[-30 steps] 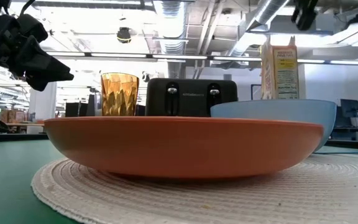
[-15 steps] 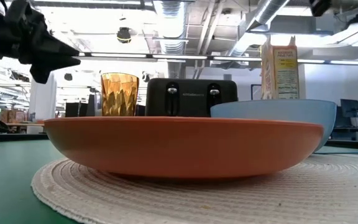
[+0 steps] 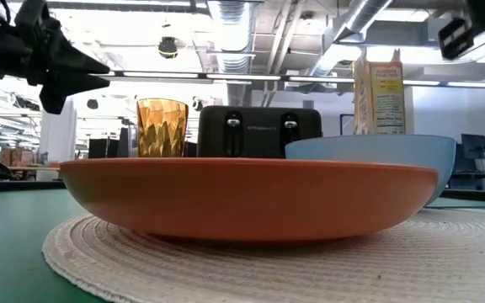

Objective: Arrange a breakfast setting
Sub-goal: Put the apple on the orange plate

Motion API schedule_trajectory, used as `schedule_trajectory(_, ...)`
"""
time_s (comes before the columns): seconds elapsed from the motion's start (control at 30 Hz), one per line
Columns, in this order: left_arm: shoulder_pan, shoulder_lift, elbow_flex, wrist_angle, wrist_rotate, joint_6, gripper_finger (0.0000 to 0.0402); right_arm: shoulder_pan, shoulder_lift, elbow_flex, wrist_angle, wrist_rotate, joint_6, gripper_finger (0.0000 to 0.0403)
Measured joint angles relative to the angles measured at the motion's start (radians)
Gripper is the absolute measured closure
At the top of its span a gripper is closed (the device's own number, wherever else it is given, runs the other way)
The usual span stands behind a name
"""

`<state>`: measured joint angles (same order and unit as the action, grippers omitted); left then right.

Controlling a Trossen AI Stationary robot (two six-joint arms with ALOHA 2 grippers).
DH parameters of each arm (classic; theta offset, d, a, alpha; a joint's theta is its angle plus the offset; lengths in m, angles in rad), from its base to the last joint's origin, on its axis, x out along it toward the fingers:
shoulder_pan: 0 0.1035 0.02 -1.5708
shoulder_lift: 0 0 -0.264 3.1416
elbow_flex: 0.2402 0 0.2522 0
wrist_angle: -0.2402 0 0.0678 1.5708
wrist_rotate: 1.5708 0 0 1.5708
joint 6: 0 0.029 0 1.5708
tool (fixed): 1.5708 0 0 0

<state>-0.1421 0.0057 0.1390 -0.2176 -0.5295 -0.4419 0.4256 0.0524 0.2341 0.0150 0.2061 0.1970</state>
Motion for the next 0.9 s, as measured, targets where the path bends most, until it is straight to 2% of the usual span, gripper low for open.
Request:
schedule_trajectory(0.1,0.000,0.000,0.000,0.000,0.002,-0.050,0.0274,0.000,-0.050,-0.057,-0.009,0.000,-0.015,0.0381)
schedule_trajectory(0.27,0.000,0.000,0.000,0.000,0.034,-0.126,0.0274,-0.001,-0.049,-0.090,-0.004,0.000,-0.015,0.0382)
schedule_trajectory(0.47,0.000,0.000,0.000,0.060,0.057,-0.143,0.0274,-0.002,-0.052,-0.136,-0.008,0.005,-0.014,0.0382)
schedule_trajectory(0.63,-0.001,0.003,0.044,0.094,0.107,-0.090,0.0274,-0.021,-0.051,-0.148,-0.042,0.108,0.106,0.0382)
schedule_trajectory(0.9,-0.001,0.040,0.169,0.096,0.209,0.088,0.0274,-0.032,-0.050,-0.147,-0.062,0.107,0.247,0.0381)
